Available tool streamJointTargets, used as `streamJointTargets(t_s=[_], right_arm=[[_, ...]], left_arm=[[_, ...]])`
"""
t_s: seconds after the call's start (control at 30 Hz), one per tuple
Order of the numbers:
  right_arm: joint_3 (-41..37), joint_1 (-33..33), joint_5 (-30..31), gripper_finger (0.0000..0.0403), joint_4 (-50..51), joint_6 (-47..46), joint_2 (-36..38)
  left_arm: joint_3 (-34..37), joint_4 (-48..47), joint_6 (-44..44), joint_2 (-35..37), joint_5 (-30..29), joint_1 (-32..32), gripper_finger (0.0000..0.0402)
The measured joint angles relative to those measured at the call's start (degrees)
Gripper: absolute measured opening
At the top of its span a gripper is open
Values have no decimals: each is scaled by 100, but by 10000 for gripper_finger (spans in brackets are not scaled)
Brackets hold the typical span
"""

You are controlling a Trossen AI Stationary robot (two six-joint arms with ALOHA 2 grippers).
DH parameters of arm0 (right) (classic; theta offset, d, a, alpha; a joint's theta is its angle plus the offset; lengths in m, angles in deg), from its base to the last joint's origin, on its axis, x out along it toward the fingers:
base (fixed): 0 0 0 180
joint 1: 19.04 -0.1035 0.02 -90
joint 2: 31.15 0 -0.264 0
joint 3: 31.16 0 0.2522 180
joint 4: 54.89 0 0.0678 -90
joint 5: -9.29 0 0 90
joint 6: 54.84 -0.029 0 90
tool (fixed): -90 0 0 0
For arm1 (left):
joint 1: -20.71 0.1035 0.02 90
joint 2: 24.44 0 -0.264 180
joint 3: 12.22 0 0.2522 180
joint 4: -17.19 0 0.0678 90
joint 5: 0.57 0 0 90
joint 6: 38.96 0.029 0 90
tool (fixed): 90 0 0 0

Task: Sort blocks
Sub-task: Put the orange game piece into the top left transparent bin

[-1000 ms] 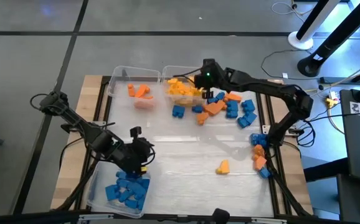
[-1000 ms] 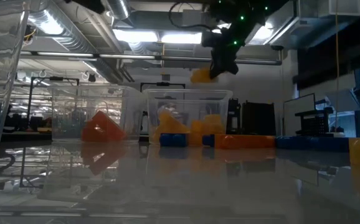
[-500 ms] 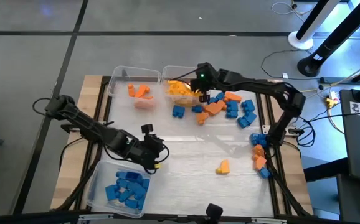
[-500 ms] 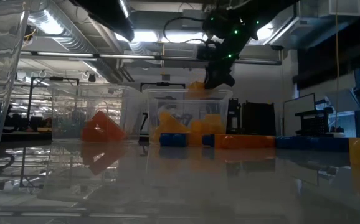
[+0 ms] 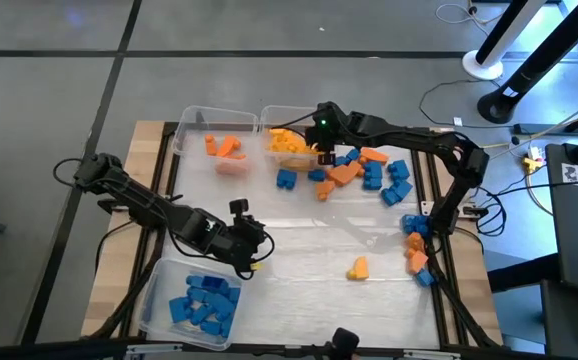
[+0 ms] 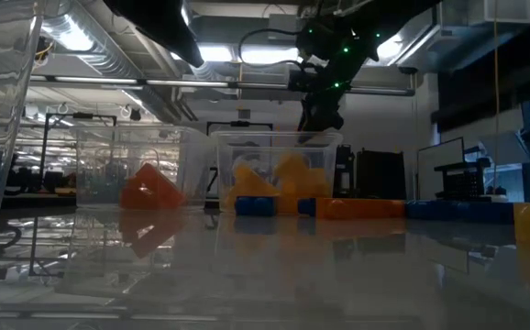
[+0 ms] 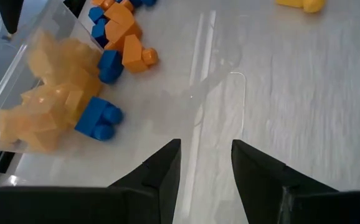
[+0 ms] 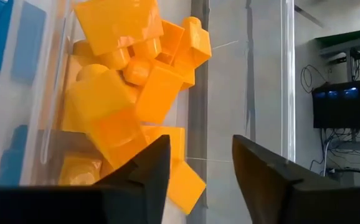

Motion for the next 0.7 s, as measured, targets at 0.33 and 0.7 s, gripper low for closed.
streamJointTargets(t_s=[0.33, 0.7], right_arm=[[1345, -100, -17, 202, 2556, -30, 22], [1880, -1567, -1435, 202, 4090, -275, 67]], left_arm=[[0, -2, 2, 0, 0, 0, 132], [0, -7, 2, 0, 2, 0, 132]])
